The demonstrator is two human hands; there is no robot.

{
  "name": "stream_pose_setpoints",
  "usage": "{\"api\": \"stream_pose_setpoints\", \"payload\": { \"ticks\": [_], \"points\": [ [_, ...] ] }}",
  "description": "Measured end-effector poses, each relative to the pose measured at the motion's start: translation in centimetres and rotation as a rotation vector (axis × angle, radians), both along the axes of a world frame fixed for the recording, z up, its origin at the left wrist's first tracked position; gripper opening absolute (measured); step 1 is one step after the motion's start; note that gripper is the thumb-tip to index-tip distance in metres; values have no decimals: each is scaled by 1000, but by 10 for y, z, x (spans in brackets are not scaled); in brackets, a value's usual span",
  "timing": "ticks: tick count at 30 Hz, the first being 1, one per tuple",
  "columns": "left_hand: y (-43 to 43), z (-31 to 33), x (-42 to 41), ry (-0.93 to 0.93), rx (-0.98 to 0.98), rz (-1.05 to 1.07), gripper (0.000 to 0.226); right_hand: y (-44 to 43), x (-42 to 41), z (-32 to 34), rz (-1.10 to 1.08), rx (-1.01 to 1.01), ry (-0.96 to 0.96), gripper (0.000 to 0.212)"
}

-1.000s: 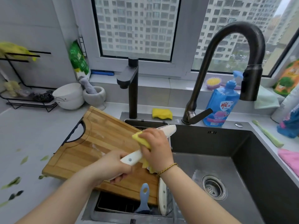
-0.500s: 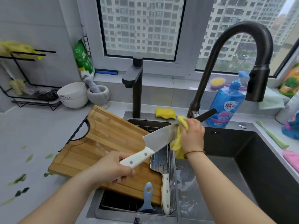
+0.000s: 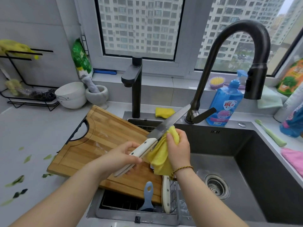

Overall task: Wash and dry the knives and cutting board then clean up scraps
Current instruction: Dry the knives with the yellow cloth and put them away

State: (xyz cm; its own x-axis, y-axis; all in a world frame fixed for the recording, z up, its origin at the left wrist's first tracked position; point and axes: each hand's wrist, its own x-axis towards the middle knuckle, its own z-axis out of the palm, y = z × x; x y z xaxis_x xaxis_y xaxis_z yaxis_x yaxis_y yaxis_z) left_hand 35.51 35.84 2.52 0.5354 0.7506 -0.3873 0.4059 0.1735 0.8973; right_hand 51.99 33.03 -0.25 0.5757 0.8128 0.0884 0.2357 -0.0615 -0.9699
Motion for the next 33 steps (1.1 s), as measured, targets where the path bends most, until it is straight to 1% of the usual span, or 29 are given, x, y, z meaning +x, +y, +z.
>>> {"api": "stream_pose_setpoints", "payload": {
  "ticks": [3, 5, 9, 12, 14, 15, 18, 21, 23, 24, 26, 30, 31, 33],
  "points": [
    [1, 2, 4, 48, 18, -5, 20, -3, -2, 1, 3, -7, -69, 34],
    [-2, 0, 10, 47, 23, 3, 15, -6, -5, -2, 50, 16, -167, 42],
    [-6, -7, 18, -101, -81, 80, 21, -14, -15, -11, 203, 41, -532, 48],
    [-6, -8, 13, -128, -108, 36, 18, -14, -10, -13, 170, 101, -760, 46],
    [-4, -8, 6, -112, -105, -14, 20, -12, -2, -12, 135, 91, -853, 47],
    [-3, -8, 2, -120, -122, -31, 27, -12, 2, -10, 132, 79, -872, 47],
    [1, -7, -4, -180, -222, -47, 63, -11, 17, 5, 104, 36, -882, 44],
    [2, -7, -9, -236, -291, -97, 90, -7, 43, 17, 146, -139, -878, 46],
    [1, -7, -11, -258, -301, -118, 105, -2, 57, 29, 114, -186, -848, 46],
    [1, -8, -11, -263, -301, -117, 107, 0, 62, 33, 98, -196, -845, 46],
    [0, -9, -10, -277, -317, -101, 106, 5, 69, 38, 92, -218, -822, 45],
    [1, -10, -8, -305, -362, -84, 92, 6, 67, 38, 76, -198, -816, 45],
    [0, -10, -6, -307, -370, -75, 85, 5, 64, 35, 77, -189, -835, 46],
    [1, -9, -2, -309, -378, -33, 61, 0, 52, 29, 103, -170, -893, 46]
  ]
}}
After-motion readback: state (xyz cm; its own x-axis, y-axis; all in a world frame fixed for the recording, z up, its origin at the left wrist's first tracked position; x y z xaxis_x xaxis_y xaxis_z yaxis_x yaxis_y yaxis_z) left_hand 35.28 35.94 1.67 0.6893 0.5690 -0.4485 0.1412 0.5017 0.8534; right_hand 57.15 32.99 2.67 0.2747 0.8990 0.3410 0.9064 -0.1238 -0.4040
